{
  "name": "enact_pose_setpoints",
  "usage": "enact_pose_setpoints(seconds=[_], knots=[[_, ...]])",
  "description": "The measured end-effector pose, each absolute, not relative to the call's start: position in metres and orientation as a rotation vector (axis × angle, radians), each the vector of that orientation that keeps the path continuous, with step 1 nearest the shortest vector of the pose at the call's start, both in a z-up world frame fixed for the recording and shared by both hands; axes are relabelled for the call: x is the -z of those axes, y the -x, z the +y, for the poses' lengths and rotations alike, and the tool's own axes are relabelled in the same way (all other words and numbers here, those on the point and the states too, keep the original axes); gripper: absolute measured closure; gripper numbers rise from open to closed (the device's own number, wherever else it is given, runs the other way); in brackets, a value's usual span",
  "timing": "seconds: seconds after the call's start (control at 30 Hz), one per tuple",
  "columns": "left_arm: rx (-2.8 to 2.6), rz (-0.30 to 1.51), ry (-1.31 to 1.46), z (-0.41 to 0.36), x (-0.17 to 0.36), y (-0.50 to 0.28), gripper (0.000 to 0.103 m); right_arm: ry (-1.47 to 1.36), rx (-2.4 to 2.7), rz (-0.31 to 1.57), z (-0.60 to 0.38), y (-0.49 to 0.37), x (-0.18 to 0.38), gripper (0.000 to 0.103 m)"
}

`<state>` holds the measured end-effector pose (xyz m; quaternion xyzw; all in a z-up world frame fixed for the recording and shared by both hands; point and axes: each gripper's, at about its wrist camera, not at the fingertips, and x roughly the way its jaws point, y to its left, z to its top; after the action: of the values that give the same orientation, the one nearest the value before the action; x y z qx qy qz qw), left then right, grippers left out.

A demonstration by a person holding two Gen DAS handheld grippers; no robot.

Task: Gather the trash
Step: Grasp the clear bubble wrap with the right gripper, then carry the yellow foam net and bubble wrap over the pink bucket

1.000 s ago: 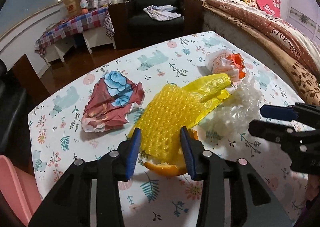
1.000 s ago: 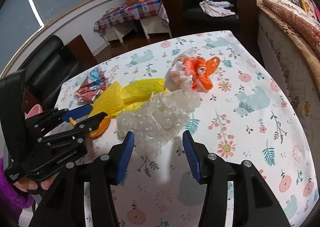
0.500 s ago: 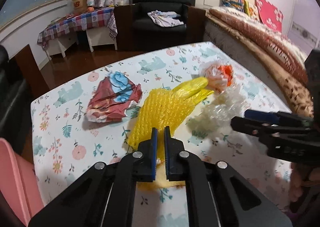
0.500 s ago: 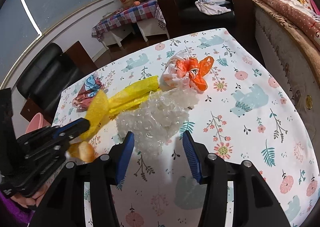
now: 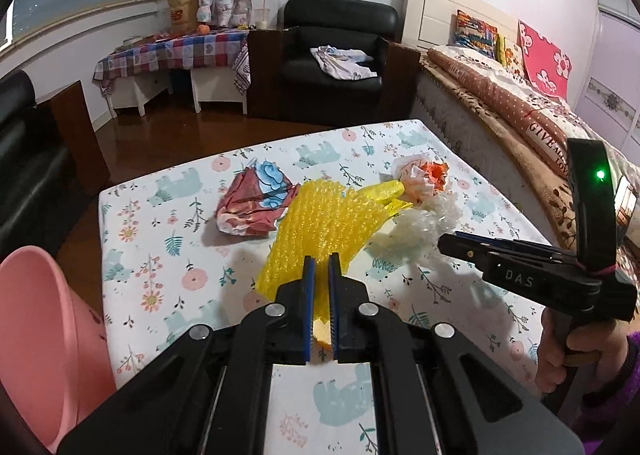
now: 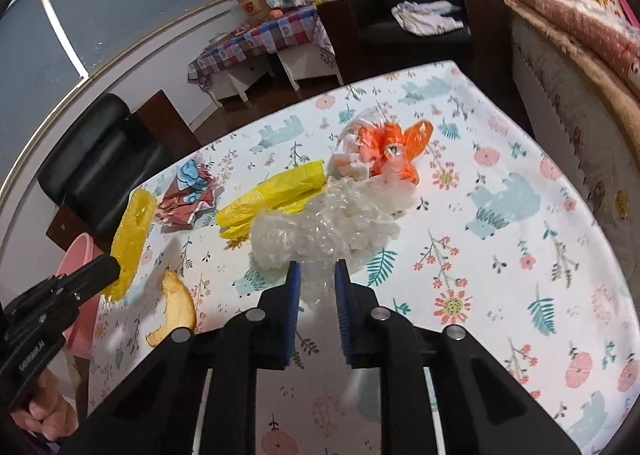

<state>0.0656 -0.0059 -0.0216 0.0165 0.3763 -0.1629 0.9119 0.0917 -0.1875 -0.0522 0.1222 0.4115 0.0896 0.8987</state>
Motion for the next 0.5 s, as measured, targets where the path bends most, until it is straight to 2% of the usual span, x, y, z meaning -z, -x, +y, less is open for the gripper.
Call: enact_pose_setpoints(seconds=[0.5], knots=[[0.317, 0.712, 0.016, 0.01, -0.001, -0.036, 0.097, -0.139, -0.257, 0.743, -0.164, -0.05, 0.012, 0.089]])
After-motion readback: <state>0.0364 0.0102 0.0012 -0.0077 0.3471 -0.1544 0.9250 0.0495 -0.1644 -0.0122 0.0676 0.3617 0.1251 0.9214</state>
